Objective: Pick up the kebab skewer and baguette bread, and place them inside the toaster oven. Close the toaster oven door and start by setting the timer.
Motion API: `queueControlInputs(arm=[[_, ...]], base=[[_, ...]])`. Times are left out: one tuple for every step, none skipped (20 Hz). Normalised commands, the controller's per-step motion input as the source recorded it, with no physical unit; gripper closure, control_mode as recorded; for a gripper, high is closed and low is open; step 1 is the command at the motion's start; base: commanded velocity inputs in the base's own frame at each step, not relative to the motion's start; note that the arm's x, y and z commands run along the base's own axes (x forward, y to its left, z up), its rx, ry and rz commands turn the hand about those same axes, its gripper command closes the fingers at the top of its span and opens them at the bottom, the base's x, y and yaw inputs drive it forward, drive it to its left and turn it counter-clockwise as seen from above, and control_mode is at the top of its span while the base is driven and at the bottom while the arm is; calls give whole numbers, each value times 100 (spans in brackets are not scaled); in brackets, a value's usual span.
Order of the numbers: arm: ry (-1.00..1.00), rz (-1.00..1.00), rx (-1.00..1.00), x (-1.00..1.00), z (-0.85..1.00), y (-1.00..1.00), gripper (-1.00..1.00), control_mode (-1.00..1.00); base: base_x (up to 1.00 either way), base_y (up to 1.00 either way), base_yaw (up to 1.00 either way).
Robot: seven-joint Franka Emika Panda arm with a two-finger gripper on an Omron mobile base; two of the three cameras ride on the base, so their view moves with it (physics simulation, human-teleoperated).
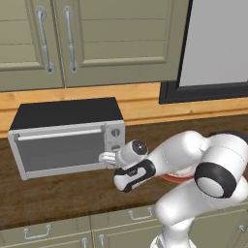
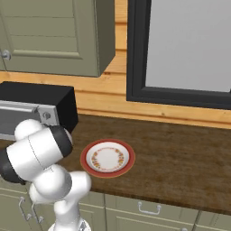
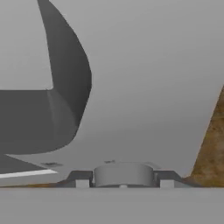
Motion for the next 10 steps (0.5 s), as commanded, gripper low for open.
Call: queueControlInputs(arm=[[-13, 7, 29, 0, -9, -52, 100, -100], [-14, 8, 29, 0, -11, -51, 100, -100], [-13, 9, 29, 0, -11, -51, 100, -100], [-15, 11, 30, 0, -11, -53, 100, -100], [-15, 11, 29, 0, -10, -51, 100, -100], [-16, 12, 29, 0, -11, -53, 100, -100], [-17, 12, 29, 0, -10, -53, 100, -100], [-17, 13, 29, 0, -9, -55, 100, -100], [-18, 14, 28, 0, -9, -56, 100, -100], [-19, 15, 28, 0, -9, -53, 100, -100]], base=[[0, 0, 0], [0, 0, 0], [0, 0, 0], [0, 0, 0], [0, 0, 0], [0, 0, 0], [0, 0, 0], [0, 0, 0], [0, 0, 0], [0, 0, 0]])
